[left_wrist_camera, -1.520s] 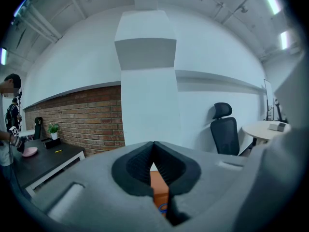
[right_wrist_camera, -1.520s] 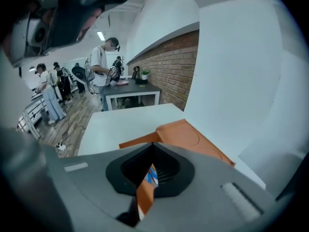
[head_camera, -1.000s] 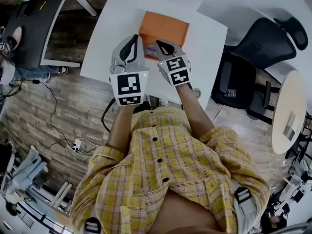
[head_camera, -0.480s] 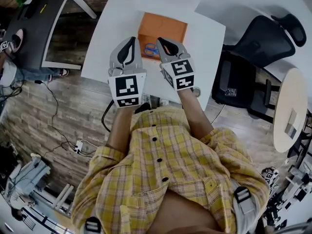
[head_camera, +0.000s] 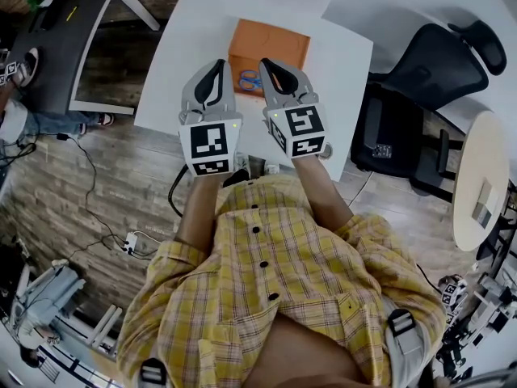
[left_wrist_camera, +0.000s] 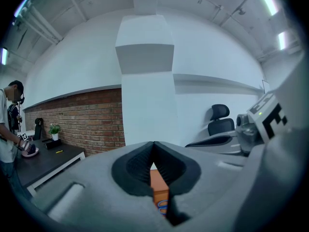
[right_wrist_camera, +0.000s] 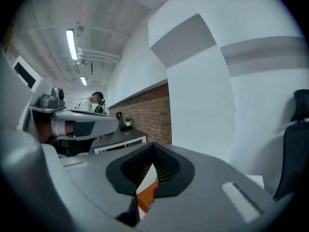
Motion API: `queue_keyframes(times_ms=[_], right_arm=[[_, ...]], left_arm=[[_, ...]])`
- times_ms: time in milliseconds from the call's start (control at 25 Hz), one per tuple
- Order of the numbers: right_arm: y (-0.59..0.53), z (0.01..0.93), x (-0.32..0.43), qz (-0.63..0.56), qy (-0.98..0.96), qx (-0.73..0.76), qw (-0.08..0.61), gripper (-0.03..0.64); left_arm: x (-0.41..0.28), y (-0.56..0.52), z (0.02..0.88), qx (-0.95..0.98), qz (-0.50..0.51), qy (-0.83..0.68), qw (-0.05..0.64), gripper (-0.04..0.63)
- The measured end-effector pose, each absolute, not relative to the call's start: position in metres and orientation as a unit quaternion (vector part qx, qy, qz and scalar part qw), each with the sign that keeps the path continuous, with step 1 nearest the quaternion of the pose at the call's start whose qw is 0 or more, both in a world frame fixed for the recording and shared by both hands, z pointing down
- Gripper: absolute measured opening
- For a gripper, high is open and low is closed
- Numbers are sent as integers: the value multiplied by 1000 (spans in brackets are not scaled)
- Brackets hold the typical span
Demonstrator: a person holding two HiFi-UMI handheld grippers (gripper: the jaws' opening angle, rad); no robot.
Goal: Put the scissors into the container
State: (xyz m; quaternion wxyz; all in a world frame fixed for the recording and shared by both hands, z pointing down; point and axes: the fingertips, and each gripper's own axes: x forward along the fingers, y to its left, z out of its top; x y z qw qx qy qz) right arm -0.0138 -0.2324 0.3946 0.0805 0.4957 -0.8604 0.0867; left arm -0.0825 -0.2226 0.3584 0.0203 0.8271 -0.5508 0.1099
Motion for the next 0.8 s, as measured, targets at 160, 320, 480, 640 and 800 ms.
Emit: queue_keyframes(times_ms=[160,320,480,640,800], right_arm=[[-229,389,-13,82,-860,499,74,6],[-228,383,-13,80,-859,502,64,6],[-226,378,-14,75,-859,502,60,6],[-225,373,-13,76,-859,504,53,6],[-225,371,-15,82,-859,503,46,6]], left_arm=[[-80,-221,361,831,109,-545,23,-2],[-79,-219,364,835,107,-538,29,-2],[-80,-218,366,837,108,-536,29,-2],[-85,-219,367,836,107,-538,30,-2],[-86,-220,370,840,104,-532,39,-2]])
